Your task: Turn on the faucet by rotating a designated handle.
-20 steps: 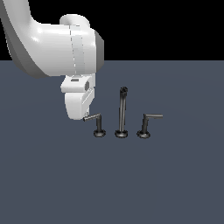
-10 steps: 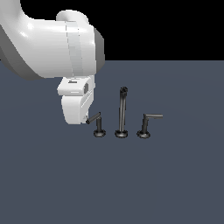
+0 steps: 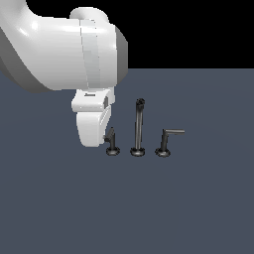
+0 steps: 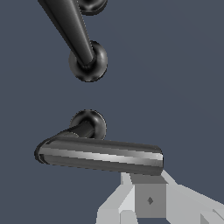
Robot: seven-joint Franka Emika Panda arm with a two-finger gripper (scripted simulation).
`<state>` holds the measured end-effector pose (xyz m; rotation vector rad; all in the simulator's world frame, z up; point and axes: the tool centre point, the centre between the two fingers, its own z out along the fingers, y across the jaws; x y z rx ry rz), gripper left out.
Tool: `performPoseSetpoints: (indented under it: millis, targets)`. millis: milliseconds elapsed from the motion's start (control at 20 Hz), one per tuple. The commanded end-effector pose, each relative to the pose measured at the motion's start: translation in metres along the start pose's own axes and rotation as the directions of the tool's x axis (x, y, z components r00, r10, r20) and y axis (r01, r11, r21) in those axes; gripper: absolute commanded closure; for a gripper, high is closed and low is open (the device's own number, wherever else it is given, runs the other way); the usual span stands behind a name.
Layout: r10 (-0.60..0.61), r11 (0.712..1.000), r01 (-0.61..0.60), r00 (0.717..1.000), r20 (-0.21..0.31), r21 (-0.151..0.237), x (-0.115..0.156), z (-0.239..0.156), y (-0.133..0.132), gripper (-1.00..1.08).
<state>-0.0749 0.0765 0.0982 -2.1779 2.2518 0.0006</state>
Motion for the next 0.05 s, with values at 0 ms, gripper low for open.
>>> performPoseSetpoints:
  millis: [0]
  targets:
    - [0.023, 1.0, -0.023, 1.0, -0.006, -0.005, 0.0179, -0.0002, 0.004, 1.08]
